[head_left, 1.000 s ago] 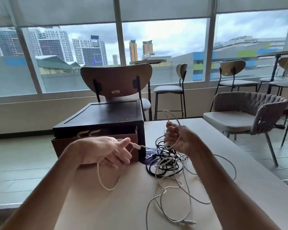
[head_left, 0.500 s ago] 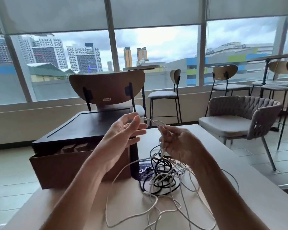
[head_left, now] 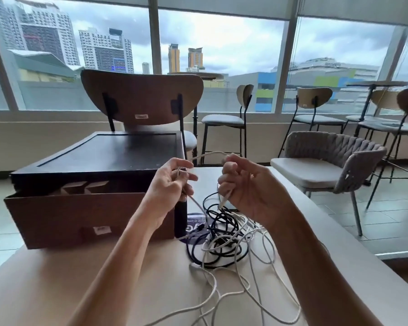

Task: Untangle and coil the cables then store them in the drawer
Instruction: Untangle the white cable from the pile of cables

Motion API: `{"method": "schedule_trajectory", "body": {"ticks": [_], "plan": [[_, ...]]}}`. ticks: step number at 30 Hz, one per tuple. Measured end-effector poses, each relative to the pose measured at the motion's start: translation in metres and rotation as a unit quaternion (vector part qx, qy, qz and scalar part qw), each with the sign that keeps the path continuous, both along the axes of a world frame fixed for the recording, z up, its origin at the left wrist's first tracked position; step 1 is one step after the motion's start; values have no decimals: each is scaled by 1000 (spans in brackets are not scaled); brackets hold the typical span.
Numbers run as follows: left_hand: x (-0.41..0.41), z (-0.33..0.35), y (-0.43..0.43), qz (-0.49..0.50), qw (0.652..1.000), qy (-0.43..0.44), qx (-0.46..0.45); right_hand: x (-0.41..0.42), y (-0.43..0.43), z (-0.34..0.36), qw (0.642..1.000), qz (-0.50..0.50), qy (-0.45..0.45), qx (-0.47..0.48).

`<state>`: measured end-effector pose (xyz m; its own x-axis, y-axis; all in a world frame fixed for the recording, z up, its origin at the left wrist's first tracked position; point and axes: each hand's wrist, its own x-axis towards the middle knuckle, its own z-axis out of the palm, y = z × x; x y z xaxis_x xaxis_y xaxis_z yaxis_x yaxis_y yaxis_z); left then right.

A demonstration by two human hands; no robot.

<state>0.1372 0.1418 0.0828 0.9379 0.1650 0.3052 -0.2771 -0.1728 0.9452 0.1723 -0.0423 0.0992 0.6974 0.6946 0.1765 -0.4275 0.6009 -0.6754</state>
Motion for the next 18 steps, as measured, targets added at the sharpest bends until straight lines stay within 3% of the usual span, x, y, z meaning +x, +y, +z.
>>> {"method": "schedule_trajectory", "body": {"ticks": [2,10,13,18], "plan": [[2,-8,4,9,998,-11,63,-2,6,-2,999,43,14,17],[12,-11,-2,104,987,-43,112,-8,16,-4,993,103,-52,16],[7,-11,-7,124,966,-46,223,-9,19,-2,997,39,-64,25],[-5,0,-22,7,941,49,334,0,12,2,984,-152,-19,87]]}}
